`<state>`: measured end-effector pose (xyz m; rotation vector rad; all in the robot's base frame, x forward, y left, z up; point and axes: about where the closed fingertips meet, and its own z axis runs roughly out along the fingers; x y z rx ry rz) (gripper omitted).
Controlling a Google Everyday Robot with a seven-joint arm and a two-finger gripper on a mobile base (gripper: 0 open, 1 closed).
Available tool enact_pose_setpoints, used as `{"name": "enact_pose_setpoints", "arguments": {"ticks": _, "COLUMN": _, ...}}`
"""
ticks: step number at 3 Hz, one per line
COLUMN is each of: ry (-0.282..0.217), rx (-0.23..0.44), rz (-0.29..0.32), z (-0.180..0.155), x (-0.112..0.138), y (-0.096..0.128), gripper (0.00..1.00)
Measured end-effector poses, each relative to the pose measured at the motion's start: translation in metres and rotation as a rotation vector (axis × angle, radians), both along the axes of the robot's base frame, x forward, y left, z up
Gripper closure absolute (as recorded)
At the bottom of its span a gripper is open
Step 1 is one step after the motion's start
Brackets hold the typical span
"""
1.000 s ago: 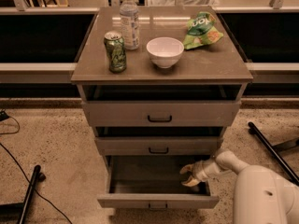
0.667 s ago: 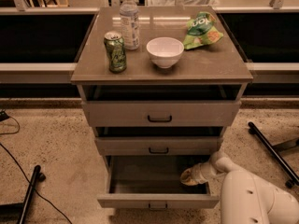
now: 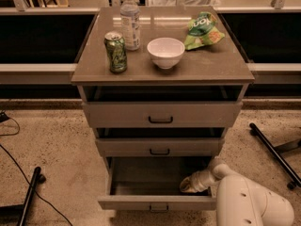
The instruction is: Open bottom drawer
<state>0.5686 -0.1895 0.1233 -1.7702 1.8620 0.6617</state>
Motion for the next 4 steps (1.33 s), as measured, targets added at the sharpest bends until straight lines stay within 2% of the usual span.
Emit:
{"name": "enact_pose_setpoints", "arguments": {"ticks": 2, "ry": 0.102, "rx": -0.008, "rz": 0.131, "z": -0.006, "x": -0.05, "y": 0.028, "gripper": 1.0}}
{"name": "enact_pose_setpoints", "arguments": {"ticks": 4, "ry": 0.228, "rx": -0.042, "rz": 0.246, "z": 0.004, "x": -0.096, "y": 0.04, "gripper": 1.0}}
